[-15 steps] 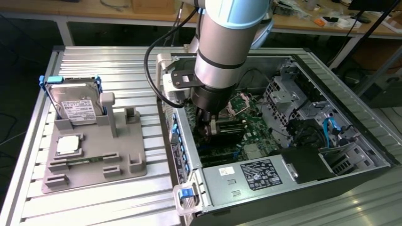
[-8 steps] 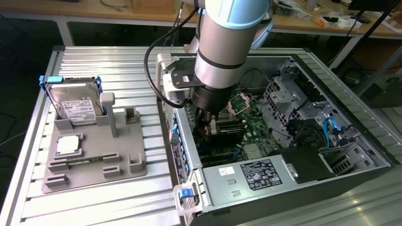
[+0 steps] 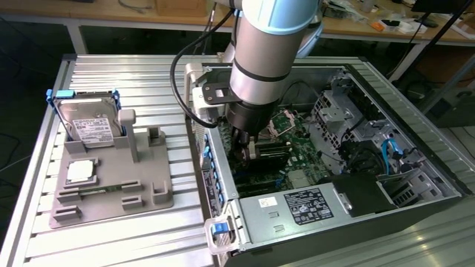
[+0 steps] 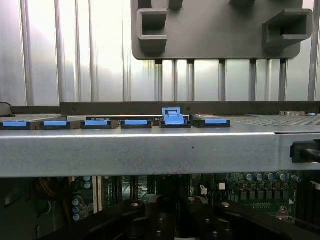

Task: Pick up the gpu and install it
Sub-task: 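Press down on the gpu until it lock into place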

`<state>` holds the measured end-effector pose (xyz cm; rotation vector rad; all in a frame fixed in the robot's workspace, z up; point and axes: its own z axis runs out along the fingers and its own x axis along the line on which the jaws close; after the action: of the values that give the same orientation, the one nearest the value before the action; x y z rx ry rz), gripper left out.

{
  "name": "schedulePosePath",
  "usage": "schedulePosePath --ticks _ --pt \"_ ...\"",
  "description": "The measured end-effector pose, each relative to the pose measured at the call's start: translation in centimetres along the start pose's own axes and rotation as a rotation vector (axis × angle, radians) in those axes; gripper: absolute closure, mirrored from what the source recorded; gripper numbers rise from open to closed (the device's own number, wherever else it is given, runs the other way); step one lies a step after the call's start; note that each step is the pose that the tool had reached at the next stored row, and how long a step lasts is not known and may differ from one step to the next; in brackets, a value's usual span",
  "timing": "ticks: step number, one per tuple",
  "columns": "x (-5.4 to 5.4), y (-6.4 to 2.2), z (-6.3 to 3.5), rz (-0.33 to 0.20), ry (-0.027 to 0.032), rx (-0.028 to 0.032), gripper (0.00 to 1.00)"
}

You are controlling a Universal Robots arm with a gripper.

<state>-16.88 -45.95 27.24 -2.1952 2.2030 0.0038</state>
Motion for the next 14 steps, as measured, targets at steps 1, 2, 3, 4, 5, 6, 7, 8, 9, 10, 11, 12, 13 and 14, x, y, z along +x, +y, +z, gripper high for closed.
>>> schedulePosePath --ticks 1,2,3,4,5,6,7,8,9,10,11,12,13,14 --pt "0.0 0.0 -0.06 0.0 -0.001 0.0023 0.89" --pt "0.0 -0.01 -0.11 0.0 -0.0013 0.0037 0.89" --pt "-0.01 -0.02 -0.17 0.0 -0.0017 0.0045 0.89" --pt "-0.01 -0.02 -0.27 0.0 -0.0016 0.0047 0.89" --pt "0.0 -0.01 -0.43 0.0 -0.0007 0.0044 0.89" --pt "-0.01 -0.02 -0.55 0.001 -0.0012 0.0046 0.89" --pt "-0.01 -0.02 -0.7 0.001 -0.0009 0.0045 0.89" --pt "-0.02 -0.02 -0.83 0.001 -0.0009 0.0046 0.89" --pt "-0.02 -0.02 -0.88 0.002 -0.0008 0.0046 0.89" --pt "-0.02 -0.02 -0.87 0.002 -0.0011 0.0048 0.89" --pt "-0.02 -0.02 -0.88 0.002 -0.0011 0.0048 0.89" --pt "-0.02 -0.02 -0.88 0.002 -0.0011 0.0047 0.89" --pt "-0.02 -0.02 -0.89 0.002 -0.0008 0.0046 0.89" --pt "-0.02 -0.02 -0.89 0.002 -0.0009 0.0046 0.89"
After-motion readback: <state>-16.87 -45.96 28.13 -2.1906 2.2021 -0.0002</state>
